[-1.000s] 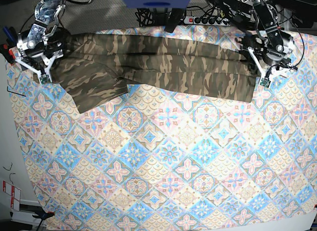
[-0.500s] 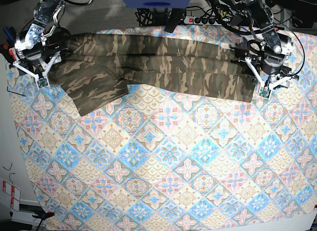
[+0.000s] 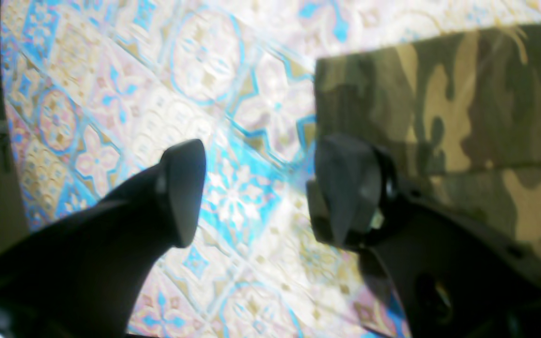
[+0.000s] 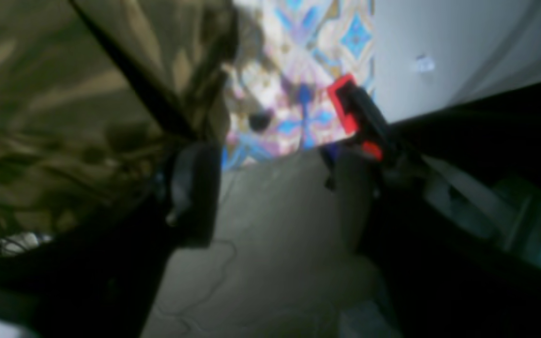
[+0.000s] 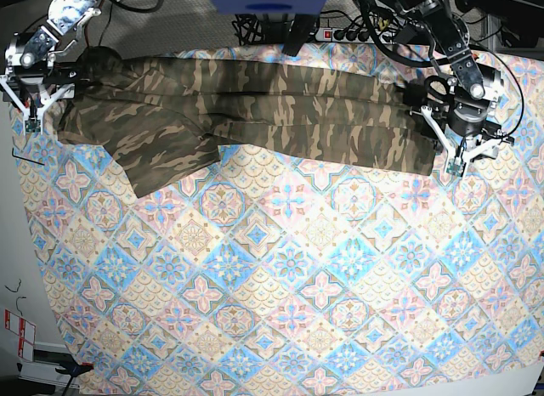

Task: Fold the T-shirt properly
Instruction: 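Pull the shirt's ends apart with both grippers to stretch it lengthwise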

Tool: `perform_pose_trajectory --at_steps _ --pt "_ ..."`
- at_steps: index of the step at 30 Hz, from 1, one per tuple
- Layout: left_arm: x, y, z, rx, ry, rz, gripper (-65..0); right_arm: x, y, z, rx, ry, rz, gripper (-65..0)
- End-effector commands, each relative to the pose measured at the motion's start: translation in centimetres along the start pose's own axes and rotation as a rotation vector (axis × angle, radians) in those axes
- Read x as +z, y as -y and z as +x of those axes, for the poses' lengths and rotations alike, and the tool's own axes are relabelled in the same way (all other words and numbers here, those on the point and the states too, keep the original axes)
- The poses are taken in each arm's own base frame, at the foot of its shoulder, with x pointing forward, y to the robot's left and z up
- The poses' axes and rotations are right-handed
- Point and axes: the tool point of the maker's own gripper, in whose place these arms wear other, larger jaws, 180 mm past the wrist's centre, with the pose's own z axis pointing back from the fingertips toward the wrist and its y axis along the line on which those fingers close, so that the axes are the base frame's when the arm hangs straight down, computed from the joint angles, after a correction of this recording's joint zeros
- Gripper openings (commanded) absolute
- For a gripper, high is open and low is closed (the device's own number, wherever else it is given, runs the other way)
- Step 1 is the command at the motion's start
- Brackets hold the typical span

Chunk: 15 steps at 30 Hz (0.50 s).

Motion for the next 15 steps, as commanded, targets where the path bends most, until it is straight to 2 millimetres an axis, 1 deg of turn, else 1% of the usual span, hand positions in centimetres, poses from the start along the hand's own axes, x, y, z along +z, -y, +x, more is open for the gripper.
perform_pose_trajectory --at_steps 1,6,8,10,12,13,15 --pt "0.2 -1.0 1.1 0.003 0.03 0.029 -24.5 0.4 0.4 1.6 0.02 0.048 -0.015 -26.5" --pt "-0.1 -2.5 1.1 0.024 -0.083 0.061 -24.4 0.2 -2.4 3.3 0.092 0.08 0.047 -26.5" --pt "-0.4 -2.5 0.6 0.035 -0.135 0.053 -21.6 0.2 -3.1 3.7 0.109 0.089 0.064 -26.5" --pt "-0.6 -3.0 0.2 0.03 -0.163 0.058 -16.7 0.2 -3.5 3.8 0.116 0.089 0.072 -26.5" --pt "-0.8 -3.0 -0.2 0.024 -0.174 0.05 -12.3 0.2 -3.7 4.0 0.122 0.097 0.077 -26.5" --pt "-0.9 -2.9 -0.2 0.027 -0.168 0.042 -11.0 0.2 -3.8 4.2 0.129 0.101 0.079 -26.5" --pt "-1.1 -2.2 -0.7 0.045 -0.163 0.005 -10.6 0.2 -4.2 5.1 0.148 0.121 0.088 -26.5"
